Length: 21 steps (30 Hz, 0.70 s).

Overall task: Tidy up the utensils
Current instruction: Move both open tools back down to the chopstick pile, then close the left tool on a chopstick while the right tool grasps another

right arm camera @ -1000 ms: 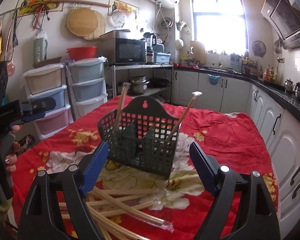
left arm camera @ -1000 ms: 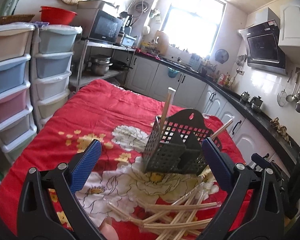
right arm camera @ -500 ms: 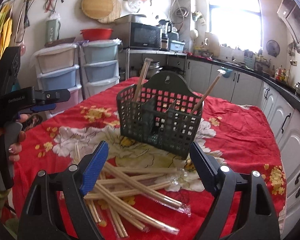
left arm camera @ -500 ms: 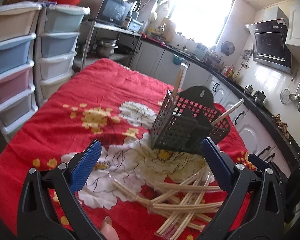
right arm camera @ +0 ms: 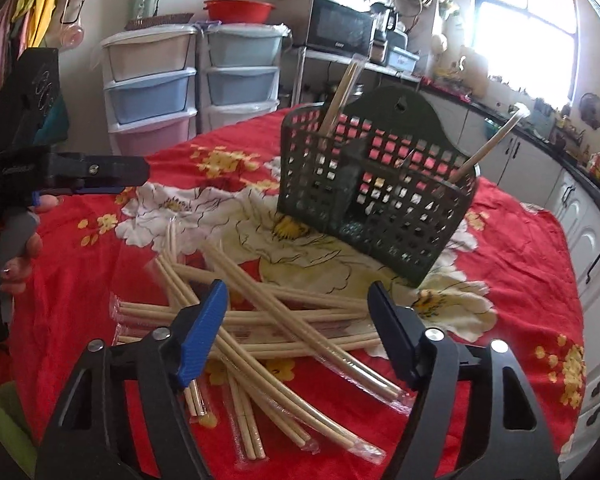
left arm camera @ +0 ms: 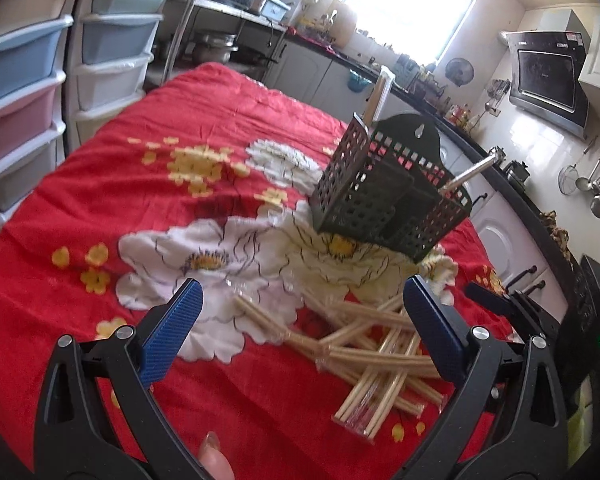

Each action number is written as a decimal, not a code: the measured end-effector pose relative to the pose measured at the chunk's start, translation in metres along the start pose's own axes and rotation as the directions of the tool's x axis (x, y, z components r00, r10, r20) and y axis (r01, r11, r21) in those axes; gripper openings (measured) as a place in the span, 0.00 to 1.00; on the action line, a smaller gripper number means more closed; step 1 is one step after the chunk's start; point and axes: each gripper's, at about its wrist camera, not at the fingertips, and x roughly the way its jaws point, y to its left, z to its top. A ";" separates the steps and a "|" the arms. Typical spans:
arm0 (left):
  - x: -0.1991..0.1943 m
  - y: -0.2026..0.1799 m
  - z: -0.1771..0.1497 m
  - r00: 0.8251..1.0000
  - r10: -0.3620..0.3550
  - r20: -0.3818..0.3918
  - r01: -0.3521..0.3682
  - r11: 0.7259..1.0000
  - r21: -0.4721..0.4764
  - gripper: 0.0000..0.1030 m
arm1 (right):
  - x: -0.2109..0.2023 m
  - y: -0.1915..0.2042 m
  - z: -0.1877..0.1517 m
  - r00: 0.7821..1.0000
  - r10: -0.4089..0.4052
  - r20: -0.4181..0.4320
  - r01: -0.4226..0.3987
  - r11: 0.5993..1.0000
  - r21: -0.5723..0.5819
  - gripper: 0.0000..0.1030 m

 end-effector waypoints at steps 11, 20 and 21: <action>0.015 0.010 -0.027 0.977 -0.138 -0.162 0.125 0.988 -0.088 0.63 | 0.026 -0.001 0.002 0.994 0.064 -0.088 -0.068 0.997 -0.037 0.54; 0.033 0.013 -0.043 0.926 -0.281 -0.251 0.230 0.949 -0.216 0.44 | 0.050 0.000 0.006 0.983 0.090 -0.160 -0.106 0.990 -0.096 0.50; 0.035 0.012 -0.044 0.923 -0.288 -0.256 0.233 0.946 -0.224 0.43 | 0.052 0.002 0.006 0.981 0.095 -0.169 -0.114 0.987 -0.110 0.50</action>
